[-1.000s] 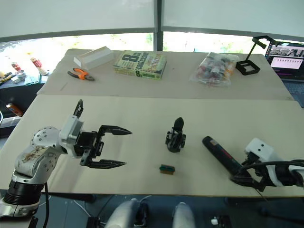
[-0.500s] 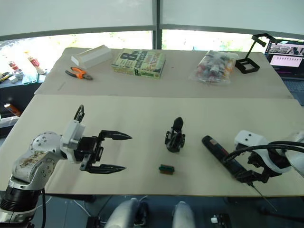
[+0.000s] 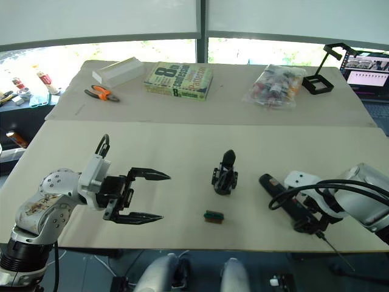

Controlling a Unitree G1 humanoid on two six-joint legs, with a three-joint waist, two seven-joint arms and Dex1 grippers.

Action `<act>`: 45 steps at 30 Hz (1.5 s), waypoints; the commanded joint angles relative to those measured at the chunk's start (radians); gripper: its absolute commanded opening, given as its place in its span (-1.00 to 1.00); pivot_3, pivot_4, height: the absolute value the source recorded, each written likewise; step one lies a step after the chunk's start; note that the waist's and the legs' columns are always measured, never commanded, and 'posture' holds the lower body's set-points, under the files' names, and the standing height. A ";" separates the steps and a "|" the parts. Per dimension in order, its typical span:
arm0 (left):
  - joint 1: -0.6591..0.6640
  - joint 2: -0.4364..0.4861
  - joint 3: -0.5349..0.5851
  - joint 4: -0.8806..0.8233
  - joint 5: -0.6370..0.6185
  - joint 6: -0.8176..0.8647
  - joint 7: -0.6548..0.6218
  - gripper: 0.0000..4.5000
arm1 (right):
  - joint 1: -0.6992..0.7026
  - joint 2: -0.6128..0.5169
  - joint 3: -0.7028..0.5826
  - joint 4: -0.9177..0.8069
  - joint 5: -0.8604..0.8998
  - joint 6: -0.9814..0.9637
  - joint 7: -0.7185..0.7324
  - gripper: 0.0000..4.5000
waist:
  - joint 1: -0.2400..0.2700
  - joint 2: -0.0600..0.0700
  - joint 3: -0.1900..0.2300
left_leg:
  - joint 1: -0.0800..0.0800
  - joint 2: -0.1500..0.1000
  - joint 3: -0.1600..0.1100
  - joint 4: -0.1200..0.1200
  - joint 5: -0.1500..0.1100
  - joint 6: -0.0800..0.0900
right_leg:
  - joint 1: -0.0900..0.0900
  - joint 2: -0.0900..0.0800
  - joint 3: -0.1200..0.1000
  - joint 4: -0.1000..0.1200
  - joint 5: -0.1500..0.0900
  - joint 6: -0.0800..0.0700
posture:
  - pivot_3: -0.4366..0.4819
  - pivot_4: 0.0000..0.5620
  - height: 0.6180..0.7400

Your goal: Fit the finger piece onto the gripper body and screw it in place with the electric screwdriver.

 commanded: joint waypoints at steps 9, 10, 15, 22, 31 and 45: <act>-0.021 0.009 0.008 -0.016 -0.011 -0.009 -0.007 1.00 | 0.082 -0.024 0.004 0.000 -0.013 0.012 -0.013 0.02 | 0.001 -0.002 -0.001 | 0.000 0.000 0.000 0.000 0.000 0.000 | 0.001 0.001 0.000 0.000 0.000 0.000 | -0.05 -0.47 1.00; -0.023 0.010 0.008 -0.013 -0.010 -0.010 -0.010 1.00 | 0.086 -0.014 -0.006 0.014 -0.013 0.012 -0.020 -0.13 | 0.001 -0.003 -0.001 | 0.000 0.000 0.000 0.000 0.000 0.000 | 0.001 0.001 0.000 0.000 0.000 0.000 | -0.05 -0.47 1.00; -0.032 0.010 0.006 0.002 -0.008 -0.016 -0.023 1.00 | 0.113 -0.014 -0.079 0.046 0.002 0.005 -0.026 -0.14 | 0.001 -0.006 -0.003 | 0.001 0.000 0.000 0.001 0.000 0.000 | 0.001 0.001 -0.001 0.000 0.000 0.000 | -0.05 -0.47 1.00; -0.042 -0.003 0.005 0.033 -0.008 -0.032 -0.047 1.00 | 0.333 -0.023 -0.609 0.087 0.116 -0.003 -0.018 -0.14 | 0.010 -0.004 -0.002 | -0.001 -0.001 0.000 0.001 0.000 0.000 | 0.001 0.000 -0.001 0.001 0.000 0.001 | -0.05 -0.47 1.00; 0.003 0.017 -0.025 0.089 0.072 -0.108 -0.099 1.00 | 0.367 0.438 -1.498 -0.220 0.485 -0.031 0.032 -0.14 | 0.002 -0.003 -0.003 | 0.001 0.003 0.000 -0.001 0.002 -0.003 | 0.002 0.011 0.003 0.001 0.000 0.000 | -0.05 -0.47 1.00; 0.070 -0.128 -0.206 0.198 0.349 -0.278 0.082 1.00 | 0.594 0.979 -1.023 -0.580 0.484 -0.719 -0.024 -0.14 | 0.001 -0.004 -0.004 | 0.001 0.003 0.001 -0.001 0.002 -0.003 | 0.001 0.012 0.005 0.002 0.002 -0.002 | -0.05 -0.47 1.00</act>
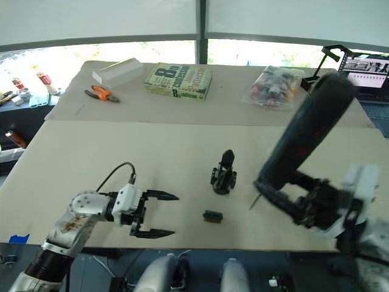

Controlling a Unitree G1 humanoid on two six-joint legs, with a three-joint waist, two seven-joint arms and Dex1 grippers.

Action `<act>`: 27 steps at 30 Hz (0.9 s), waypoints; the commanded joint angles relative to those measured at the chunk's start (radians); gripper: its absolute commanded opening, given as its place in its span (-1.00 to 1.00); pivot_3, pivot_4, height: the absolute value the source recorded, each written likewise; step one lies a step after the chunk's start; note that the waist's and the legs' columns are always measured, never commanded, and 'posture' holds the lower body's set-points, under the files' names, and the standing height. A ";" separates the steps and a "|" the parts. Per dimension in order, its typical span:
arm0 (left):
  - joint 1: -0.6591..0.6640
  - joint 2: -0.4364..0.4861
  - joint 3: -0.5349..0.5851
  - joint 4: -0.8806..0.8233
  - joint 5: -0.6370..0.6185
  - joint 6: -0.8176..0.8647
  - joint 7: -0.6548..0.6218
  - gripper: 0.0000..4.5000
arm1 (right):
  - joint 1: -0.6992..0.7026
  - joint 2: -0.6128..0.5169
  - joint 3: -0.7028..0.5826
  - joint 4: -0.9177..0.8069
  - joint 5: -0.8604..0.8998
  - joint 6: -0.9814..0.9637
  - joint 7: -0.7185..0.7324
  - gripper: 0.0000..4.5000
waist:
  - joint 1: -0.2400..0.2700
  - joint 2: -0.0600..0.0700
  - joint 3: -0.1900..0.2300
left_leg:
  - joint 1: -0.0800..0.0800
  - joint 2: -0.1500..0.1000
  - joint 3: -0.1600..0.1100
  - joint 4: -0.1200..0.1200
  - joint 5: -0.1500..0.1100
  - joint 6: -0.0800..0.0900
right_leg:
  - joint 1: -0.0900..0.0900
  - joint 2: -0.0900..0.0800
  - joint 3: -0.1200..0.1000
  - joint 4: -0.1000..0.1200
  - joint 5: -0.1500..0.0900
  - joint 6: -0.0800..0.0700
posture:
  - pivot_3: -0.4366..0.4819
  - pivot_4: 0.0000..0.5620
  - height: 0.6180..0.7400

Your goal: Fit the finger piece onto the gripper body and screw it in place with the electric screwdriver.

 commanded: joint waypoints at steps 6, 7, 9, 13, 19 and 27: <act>-0.047 -0.060 -0.091 0.010 0.084 -0.010 0.086 1.00 | 0.004 0.001 0.270 0.064 -0.076 -0.318 0.041 -0.14 | 0.000 0.000 0.000 | 0.000 0.000 0.000 0.001 0.000 0.000 | 0.000 0.000 0.000 0.001 0.000 0.000 | -0.05 -0.47 1.00; -0.055 -0.073 -0.111 0.016 0.099 -0.005 0.096 1.00 | -0.001 -0.002 0.290 0.080 -0.085 -0.337 0.037 -0.14 | 0.000 0.000 0.000 | 0.000 0.000 0.000 0.001 0.000 0.000 | 0.000 0.000 0.000 0.001 0.000 0.000 | -0.05 -0.47 1.00; -0.072 -0.104 -0.143 0.034 0.129 -0.012 0.120 1.00 | -0.009 -0.013 0.320 0.111 -0.101 -0.379 0.034 -0.14 | 0.001 0.000 0.000 | 0.000 0.000 0.000 0.001 0.000 0.000 | 0.000 0.000 0.000 0.001 0.000 0.000 | -0.05 -0.47 1.00; -0.104 -0.163 -0.178 0.077 0.167 0.002 0.175 1.00 | -0.017 -0.044 0.358 0.141 -0.109 -0.429 0.024 -0.14 | 0.002 0.000 0.000 | 0.000 0.000 0.000 0.001 0.000 0.000 | 0.000 0.000 0.000 0.001 0.000 0.000 | -0.05 -0.47 1.00; -0.134 -0.205 -0.233 0.143 0.207 -0.044 0.173 1.00 | -0.024 -0.076 0.398 0.157 -0.107 -0.460 -0.018 -0.14 | 0.001 0.000 0.000 | 0.000 0.000 0.000 0.001 0.000 0.001 | 0.000 0.000 0.000 0.001 0.000 0.000 | -0.05 -0.47 1.00; -0.160 -0.251 -0.254 0.217 0.233 -0.077 0.196 1.00 | -0.043 -0.107 0.449 0.215 -0.147 -0.513 -0.036 -0.14 | 0.009 0.000 0.000 | 0.000 0.000 0.000 0.003 -0.001 0.002 | 0.000 0.000 0.000 0.001 0.000 0.000 | -0.05 -0.47 1.00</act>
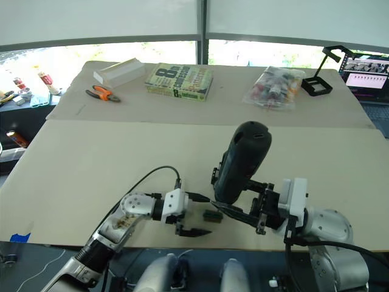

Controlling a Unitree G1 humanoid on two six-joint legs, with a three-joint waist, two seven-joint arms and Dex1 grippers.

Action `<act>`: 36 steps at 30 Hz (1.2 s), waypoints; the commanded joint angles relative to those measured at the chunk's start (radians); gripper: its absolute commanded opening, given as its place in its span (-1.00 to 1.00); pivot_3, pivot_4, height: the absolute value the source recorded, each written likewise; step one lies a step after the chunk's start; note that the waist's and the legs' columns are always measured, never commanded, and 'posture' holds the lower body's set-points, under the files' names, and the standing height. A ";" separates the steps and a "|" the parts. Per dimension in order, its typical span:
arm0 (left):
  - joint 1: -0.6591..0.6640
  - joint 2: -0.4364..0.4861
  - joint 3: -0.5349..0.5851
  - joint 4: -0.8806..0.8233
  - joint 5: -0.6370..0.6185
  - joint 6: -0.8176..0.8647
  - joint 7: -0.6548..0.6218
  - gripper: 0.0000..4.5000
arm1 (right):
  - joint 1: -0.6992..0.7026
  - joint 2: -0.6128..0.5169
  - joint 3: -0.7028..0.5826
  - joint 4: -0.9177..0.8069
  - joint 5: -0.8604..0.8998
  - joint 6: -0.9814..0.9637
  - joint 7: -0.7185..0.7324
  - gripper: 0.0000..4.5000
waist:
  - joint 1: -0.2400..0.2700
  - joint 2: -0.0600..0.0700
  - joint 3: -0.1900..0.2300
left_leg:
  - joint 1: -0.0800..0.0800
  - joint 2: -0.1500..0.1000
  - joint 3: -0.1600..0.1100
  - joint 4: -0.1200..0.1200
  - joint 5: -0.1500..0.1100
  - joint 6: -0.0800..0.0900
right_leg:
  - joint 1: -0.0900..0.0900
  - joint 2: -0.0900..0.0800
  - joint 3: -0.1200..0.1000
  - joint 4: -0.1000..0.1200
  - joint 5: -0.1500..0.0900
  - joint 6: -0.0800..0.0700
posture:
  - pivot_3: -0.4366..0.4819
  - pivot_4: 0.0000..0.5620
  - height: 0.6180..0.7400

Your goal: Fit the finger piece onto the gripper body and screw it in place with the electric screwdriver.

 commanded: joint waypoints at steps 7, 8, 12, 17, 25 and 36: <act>-0.013 -0.023 -0.031 0.043 0.017 -0.023 -0.002 1.00 | 0.002 -0.028 0.016 0.031 -0.017 -0.102 -0.006 -0.14 | 0.006 0.000 0.000 | 0.000 0.000 0.000 0.001 0.000 0.001 | 0.001 0.000 0.000 0.000 0.000 0.000 | -0.05 -0.47 1.00; -0.013 -0.025 -0.034 0.044 0.019 -0.023 -0.002 1.00 | 0.005 -0.029 0.018 0.032 -0.017 -0.106 -0.007 -0.14 | 0.007 0.000 0.000 | 0.000 0.000 0.000 0.001 0.000 0.001 | 0.001 -0.001 0.000 0.000 0.000 0.000 | -0.05 -0.47 1.00; -0.017 -0.033 -0.038 0.052 0.022 -0.018 0.004 1.00 | 0.013 -0.040 0.024 0.037 -0.019 -0.122 -0.001 -0.14 | 0.009 0.000 0.000 | 0.000 0.000 0.000 0.001 -0.001 0.001 | 0.001 -0.001 0.000 0.000 0.000 0.000 | -0.05 -0.47 1.00; -0.018 -0.044 -0.056 0.062 0.034 -0.016 0.004 1.00 | 0.029 -0.049 0.024 0.040 -0.015 -0.134 -0.004 -0.14 | 0.016 0.000 0.000 | 0.000 0.000 0.000 0.002 -0.001 0.002 | 0.001 -0.001 0.000 0.000 0.000 0.000 | -0.05 -0.47 1.00; -0.029 -0.046 -0.059 0.070 0.030 -0.006 -0.001 1.00 | 0.038 -0.065 0.020 0.043 -0.009 -0.137 -0.006 -0.14 | 0.018 0.000 0.000 | 0.000 0.000 -0.001 0.004 -0.002 0.003 | 0.002 -0.002 -0.001 0.000 0.000 0.000 | -0.05 -0.47 1.00; -0.018 -0.040 -0.062 0.042 0.024 0.017 -0.002 1.00 | 0.043 -0.071 0.029 0.057 -0.013 -0.142 -0.008 -0.14 | 0.018 0.000 0.000 | 0.001 0.000 -0.001 0.004 -0.002 0.003 | 0.002 -0.002 -0.001 0.000 0.000 0.000 | -0.05 -0.47 1.00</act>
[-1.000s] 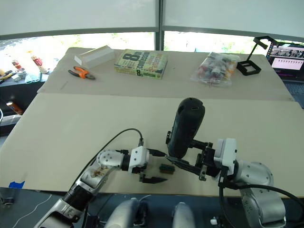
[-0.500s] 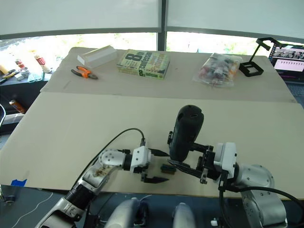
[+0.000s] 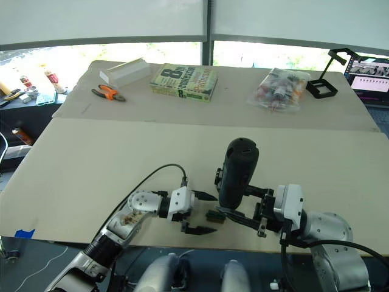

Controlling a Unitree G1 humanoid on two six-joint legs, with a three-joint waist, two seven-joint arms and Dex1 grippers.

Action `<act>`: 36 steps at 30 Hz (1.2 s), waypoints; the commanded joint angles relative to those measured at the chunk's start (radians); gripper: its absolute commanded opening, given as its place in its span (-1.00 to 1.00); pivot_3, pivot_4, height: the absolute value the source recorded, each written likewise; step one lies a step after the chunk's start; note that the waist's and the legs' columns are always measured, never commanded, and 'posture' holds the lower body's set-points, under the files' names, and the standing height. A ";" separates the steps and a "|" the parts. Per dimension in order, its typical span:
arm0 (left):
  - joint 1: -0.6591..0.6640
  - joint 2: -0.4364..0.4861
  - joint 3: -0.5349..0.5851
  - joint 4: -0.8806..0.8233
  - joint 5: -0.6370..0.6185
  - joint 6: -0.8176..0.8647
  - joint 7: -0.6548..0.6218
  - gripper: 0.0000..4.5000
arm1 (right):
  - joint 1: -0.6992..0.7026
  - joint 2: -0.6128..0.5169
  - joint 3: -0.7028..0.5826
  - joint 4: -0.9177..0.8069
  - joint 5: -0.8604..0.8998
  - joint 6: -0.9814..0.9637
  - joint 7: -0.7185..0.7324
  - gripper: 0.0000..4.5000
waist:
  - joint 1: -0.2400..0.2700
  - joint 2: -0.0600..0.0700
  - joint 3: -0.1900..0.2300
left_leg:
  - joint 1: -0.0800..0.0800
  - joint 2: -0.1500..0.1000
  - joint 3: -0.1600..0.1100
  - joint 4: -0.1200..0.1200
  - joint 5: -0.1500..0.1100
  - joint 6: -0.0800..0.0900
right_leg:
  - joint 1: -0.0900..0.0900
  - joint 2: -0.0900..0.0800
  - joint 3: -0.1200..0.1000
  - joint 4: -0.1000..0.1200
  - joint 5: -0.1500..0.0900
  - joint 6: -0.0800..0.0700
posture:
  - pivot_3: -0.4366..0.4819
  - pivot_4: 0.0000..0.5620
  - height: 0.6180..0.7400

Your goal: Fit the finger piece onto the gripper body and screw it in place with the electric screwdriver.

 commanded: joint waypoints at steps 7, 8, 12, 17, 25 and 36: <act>0.020 -0.001 -0.031 -0.007 0.013 0.018 0.002 1.00 | -0.010 -0.003 -0.003 -0.011 0.008 -0.048 -0.005 -0.14 | 0.000 0.000 0.000 | 0.000 0.000 0.000 0.000 0.000 0.000 | 0.000 0.000 0.000 0.000 0.000 0.000 | -0.05 -0.47 1.00; 0.020 -0.001 -0.031 -0.008 0.013 0.018 0.002 1.00 | -0.010 -0.003 -0.003 -0.008 0.007 -0.050 -0.004 -0.14 | 0.000 0.000 0.000 | 0.000 0.000 0.000 0.000 0.000 0.000 | 0.000 0.000 0.000 0.000 0.000 0.000 | -0.05 -0.47 1.00; 0.024 0.003 -0.032 -0.011 0.014 0.017 0.002 1.00 | -0.012 -0.001 0.000 0.000 0.002 -0.058 0.000 -0.14 | 0.000 0.000 0.000 | 0.000 0.000 0.000 0.000 0.000 0.000 | 0.000 0.000 0.000 0.000 0.000 0.000 | -0.05 -0.47 1.00; 0.026 0.004 -0.033 -0.012 0.014 0.018 0.004 1.00 | -0.013 0.001 0.002 0.003 0.000 -0.061 0.005 -0.14 | 0.000 0.000 0.000 | 0.000 0.000 0.000 0.000 0.000 0.000 | 0.000 0.000 0.000 0.000 0.000 0.000 | -0.05 -0.47 1.00; 0.029 0.004 -0.034 -0.012 0.013 0.015 0.003 1.00 | -0.005 -0.008 -0.002 0.008 0.000 -0.066 0.015 -0.14 | 0.000 0.000 0.000 | 0.000 0.000 0.000 0.000 0.000 0.000 | 0.000 0.000 0.000 0.000 0.000 0.000 | -0.05 -0.47 1.00; 0.032 0.004 -0.035 -0.011 0.014 0.011 0.003 1.00 | 0.005 -0.029 -0.040 0.010 0.017 -0.084 0.006 -0.14 | -0.001 0.000 0.000 | 0.000 0.000 0.000 0.000 0.000 0.000 | 0.000 0.000 0.000 0.000 0.000 0.000 | -0.05 -0.47 1.00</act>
